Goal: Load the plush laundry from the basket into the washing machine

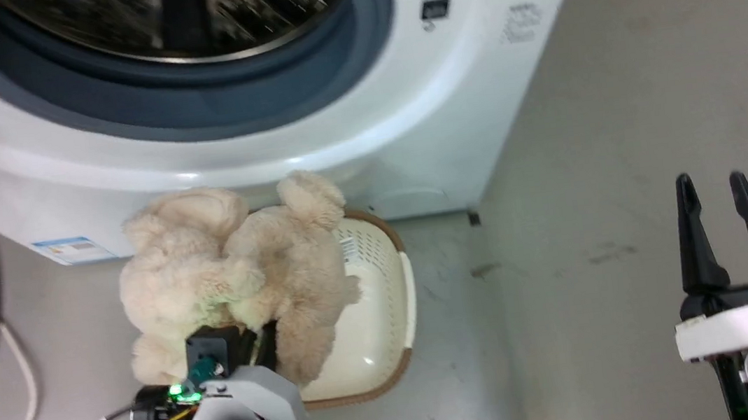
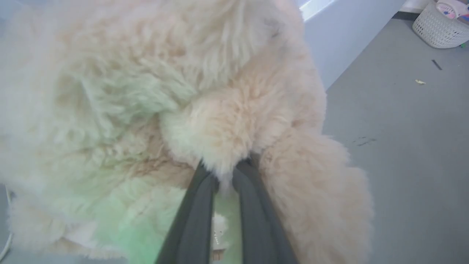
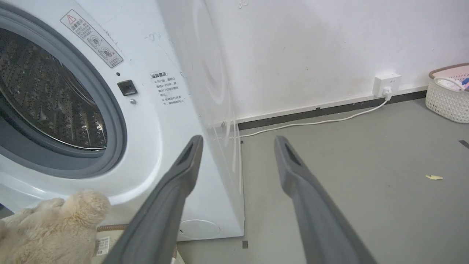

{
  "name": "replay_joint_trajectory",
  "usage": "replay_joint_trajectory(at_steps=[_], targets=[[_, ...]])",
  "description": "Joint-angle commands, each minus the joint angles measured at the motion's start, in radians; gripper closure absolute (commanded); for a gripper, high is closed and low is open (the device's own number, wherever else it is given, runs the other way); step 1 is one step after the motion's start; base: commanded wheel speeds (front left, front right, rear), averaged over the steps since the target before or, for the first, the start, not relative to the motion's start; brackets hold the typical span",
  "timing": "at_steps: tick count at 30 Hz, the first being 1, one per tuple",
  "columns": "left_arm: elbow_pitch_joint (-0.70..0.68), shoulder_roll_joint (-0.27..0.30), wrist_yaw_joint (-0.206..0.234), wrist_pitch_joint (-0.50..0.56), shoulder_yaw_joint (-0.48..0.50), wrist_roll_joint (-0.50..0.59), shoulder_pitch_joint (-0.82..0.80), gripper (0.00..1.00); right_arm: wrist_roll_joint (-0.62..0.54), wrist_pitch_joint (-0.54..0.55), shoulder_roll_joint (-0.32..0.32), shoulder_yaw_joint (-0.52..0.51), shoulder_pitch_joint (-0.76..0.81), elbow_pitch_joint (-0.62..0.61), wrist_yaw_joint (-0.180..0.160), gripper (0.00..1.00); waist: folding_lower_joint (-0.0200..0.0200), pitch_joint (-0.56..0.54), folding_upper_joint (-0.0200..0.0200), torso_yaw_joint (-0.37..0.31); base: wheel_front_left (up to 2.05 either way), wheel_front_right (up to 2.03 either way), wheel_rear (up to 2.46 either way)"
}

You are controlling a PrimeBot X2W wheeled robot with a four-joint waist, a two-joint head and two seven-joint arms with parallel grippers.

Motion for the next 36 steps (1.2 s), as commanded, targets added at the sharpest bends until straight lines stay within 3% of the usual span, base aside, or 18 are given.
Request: replay_joint_trajectory(at_steps=[1, 10, 16, 22, 29, 36], targets=[[-0.050, -0.008, 0.008, -0.007, 0.004, 0.015, 0.026, 1.00, -0.003, -0.004, 0.002, -0.006, 0.022, -0.006, 0.001, 0.00, 0.0003, -0.048, -0.0001, 0.042, 0.00, 0.00, 0.00], [-0.398, -0.032, 0.014, -0.007, 0.052, 0.069, 0.135, 1.00, 0.002, -0.004, 0.002, 0.012, 0.042, -0.016, 0.001, 0.00, 0.0003, -0.076, -0.0001, 0.065, 0.00, 0.00, 0.00], [-0.551, -0.020, 0.020, -0.007, 0.082, 0.116, 0.106, 1.00, -0.003, -0.004, 0.002, 0.021, 0.025, -0.033, 0.001, 0.00, 0.0003, -0.013, -0.0001, 0.050, 0.00, 0.00, 0.00], [-0.569, 0.014, 0.007, 0.015, 0.100, 0.124, -0.052, 1.00, -0.003, -0.004, 0.002, 0.026, -0.013, -0.047, 0.001, 0.00, 0.0003, 0.101, -0.0001, 0.017, 0.00, 0.00, 0.00], [-0.545, 0.087, -0.021, 0.161, 0.134, 0.111, -0.350, 1.00, 0.004, -0.004, 0.002, 0.023, -0.048, -0.061, 0.001, 0.00, 0.0003, 0.240, -0.0001, -0.031, 0.00, 0.00, 0.00], [-0.420, 0.169, -0.032, 0.249, 0.151, 0.131, -0.631, 1.00, 0.063, -0.004, 0.002, 0.034, -0.110, -0.080, 0.001, 0.00, 0.0003, 0.353, -0.0001, -0.090, 0.00, 0.00, 0.00]])
